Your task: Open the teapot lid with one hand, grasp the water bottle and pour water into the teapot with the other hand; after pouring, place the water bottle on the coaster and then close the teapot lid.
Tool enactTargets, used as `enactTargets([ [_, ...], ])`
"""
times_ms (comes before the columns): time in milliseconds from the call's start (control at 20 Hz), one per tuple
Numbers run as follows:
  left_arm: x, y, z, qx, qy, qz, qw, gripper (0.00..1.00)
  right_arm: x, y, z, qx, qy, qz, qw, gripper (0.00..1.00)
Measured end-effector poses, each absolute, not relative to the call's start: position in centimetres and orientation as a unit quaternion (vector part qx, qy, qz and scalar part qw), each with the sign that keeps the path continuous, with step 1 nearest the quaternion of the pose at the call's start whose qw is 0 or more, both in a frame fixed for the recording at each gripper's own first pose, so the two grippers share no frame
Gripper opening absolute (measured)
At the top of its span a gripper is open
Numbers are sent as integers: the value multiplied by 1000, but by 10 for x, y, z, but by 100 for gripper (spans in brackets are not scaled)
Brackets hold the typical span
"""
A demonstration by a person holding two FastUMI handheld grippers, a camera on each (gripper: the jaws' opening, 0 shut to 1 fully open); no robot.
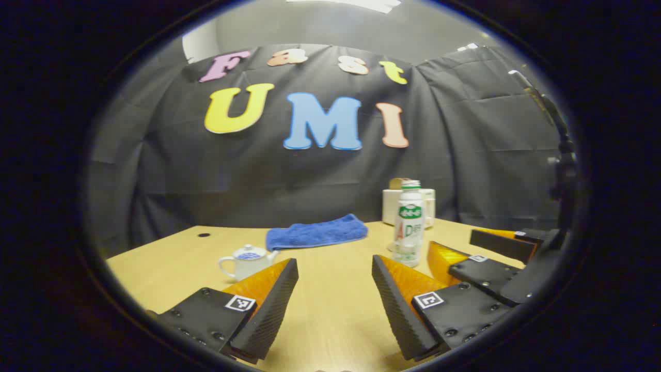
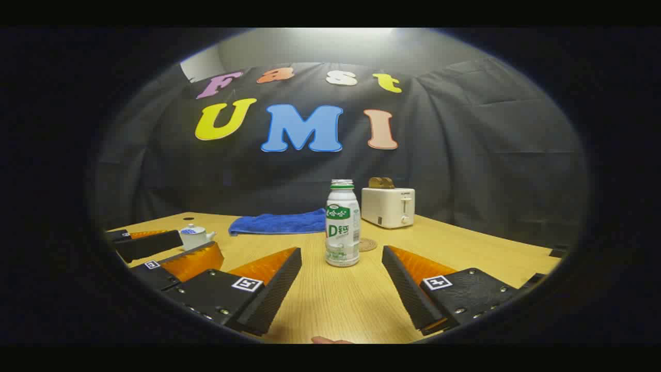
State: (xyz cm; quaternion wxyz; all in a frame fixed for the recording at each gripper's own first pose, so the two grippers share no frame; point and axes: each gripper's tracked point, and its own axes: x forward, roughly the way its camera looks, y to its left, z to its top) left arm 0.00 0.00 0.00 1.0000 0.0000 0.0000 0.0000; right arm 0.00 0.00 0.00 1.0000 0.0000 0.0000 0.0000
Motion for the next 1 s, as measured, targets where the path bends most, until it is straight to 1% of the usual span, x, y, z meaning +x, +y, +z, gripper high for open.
enactTargets([
  [50,1,8,1,1,2,20,1000,100,0,3,-1,-2,0,17,1000,97],
  [100,0,5,1,2,1,25,1000,97,-1,5,0,-3,-1,30,1000,97],
  [200,-1,3,0,1,2,26,1000,96,-1,6,-1,-3,-1,35,999,97],
  [250,-1,4,0,1,1,26,1000,99,-1,6,-1,-3,-1,35,999,97],
  [400,-3,4,0,1,1,26,1000,99,-1,6,-1,-3,0,36,999,97],
  [450,-3,4,1,1,1,26,1000,96,-1,7,0,-3,0,36,999,97],
  [650,-4,4,1,1,1,26,1000,99,-1,6,0,-3,1,35,999,97],
  [700,-3,4,0,1,1,26,1000,96,-2,7,0,-3,1,35,999,97],
  [750,-3,5,1,1,1,26,1000,95,-2,7,0,-3,1,35,999,97],
  [800,-3,4,0,1,1,26,1000,99,-2,7,0,-3,1,35,999,97],
  [850,-3,4,0,1,1,26,1000,96,-2,7,1,-3,1,35,999,97],
  [900,-4,4,0,1,1,26,1000,95,-2,7,1,-3,1,36,999,97],
  [950,-4,4,1,1,1,26,1000,96,-2,8,1,-3,0,38,999,97],
  [1000,-4,4,0,1,1,26,1000,99,-2,8,2,-3,0,40,999,97],
])
